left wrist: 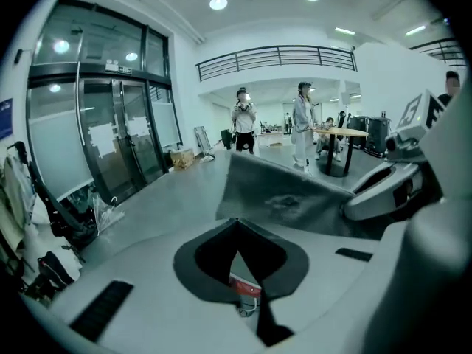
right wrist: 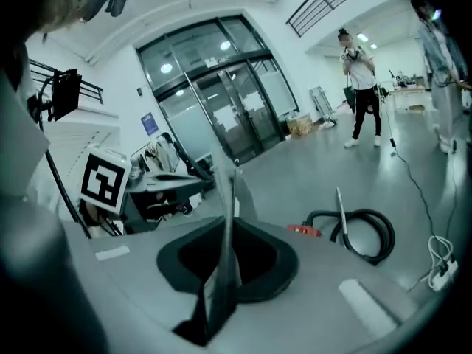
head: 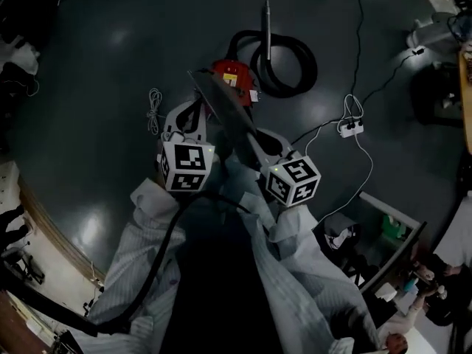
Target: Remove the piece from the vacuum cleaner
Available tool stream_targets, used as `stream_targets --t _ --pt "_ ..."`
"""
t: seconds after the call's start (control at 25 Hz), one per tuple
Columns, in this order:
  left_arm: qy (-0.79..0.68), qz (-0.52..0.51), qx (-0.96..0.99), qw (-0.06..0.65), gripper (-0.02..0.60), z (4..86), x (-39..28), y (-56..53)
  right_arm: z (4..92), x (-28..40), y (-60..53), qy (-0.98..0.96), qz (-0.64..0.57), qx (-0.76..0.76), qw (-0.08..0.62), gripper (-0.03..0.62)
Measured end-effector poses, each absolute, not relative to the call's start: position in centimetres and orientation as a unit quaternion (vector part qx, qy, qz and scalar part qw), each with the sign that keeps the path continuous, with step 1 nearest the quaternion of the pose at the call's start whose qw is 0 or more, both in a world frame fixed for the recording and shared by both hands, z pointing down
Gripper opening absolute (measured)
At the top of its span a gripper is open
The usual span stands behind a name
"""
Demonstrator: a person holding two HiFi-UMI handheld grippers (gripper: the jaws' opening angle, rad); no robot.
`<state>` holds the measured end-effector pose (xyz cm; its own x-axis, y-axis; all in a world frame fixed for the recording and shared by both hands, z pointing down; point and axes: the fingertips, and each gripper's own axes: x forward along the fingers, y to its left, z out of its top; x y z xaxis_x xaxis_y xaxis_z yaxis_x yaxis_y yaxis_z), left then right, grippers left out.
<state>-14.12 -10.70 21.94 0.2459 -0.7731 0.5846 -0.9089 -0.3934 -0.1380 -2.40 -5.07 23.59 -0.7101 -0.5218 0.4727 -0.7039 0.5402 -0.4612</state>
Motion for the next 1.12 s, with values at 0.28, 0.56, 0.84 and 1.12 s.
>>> stream_targets --t 0.28,0.56,0.84,1.12 --pt "-0.543 0.267 0.793 0.073 0.005 13.7 -13.5 -9.5 13.6 -3.1 -5.4 -0.879 0.26 0.393 0.071 0.031" --pt "-0.555 0.244 0.792 0.075 0.005 10.5 -13.9 -9.0 10.7 -4.0 -5.4 -0.886 0.248 0.387 0.059 0.028" --pt "-0.545 0.247 0.798 0.069 0.005 11.7 -13.0 -9.2 11.3 -4.6 -5.4 -0.891 0.24 0.38 0.066 0.028" --pt "-0.546 0.246 0.798 0.072 0.005 12.2 -12.6 -9.6 12.0 -4.7 -5.7 -0.893 0.242 0.372 0.073 0.028"
